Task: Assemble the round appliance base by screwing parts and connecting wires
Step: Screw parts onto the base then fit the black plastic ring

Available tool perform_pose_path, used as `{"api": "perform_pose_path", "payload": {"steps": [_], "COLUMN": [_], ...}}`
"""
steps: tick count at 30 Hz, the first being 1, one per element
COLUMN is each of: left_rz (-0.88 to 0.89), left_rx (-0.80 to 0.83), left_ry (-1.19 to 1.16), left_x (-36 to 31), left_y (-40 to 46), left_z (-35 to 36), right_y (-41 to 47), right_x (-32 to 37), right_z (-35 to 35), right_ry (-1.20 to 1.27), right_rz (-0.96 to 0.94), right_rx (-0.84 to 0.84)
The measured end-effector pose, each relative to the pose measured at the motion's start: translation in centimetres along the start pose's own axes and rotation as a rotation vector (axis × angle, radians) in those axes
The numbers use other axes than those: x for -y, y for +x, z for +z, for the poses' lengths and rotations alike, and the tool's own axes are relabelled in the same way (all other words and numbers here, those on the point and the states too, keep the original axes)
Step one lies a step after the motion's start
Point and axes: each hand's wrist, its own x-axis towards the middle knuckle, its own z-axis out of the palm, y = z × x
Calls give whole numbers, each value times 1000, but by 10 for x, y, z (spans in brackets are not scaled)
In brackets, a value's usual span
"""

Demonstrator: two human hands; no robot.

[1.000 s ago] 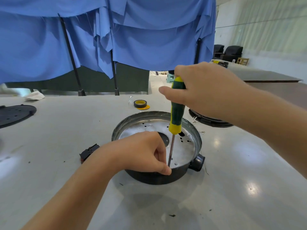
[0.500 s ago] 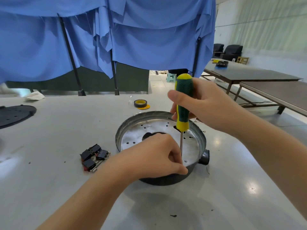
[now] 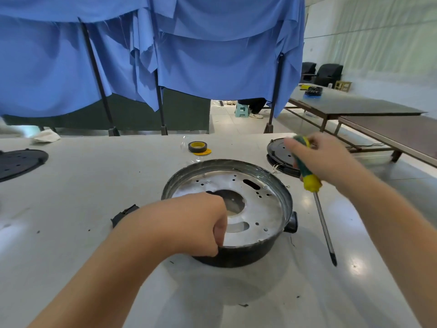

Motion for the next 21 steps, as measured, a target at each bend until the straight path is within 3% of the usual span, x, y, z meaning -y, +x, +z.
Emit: {"api": "perform_pose_path", "payload": {"steps": [8, 16, 21], "left_rz": [16, 193, 233], "left_rx": [-26, -246, -271], "left_ry": [26, 14, -128], "left_x": [-13, -37, -30], "left_y": [-1, 25, 33], "left_z": [5, 29, 32], "right_y": [-6, -13, -20], "right_x": [-71, -68, -74], "right_z": [44, 53, 59], "right_ry": [-63, 175, -76], "right_rz": [283, 267, 237], "right_rx": [-41, -97, -21]}}
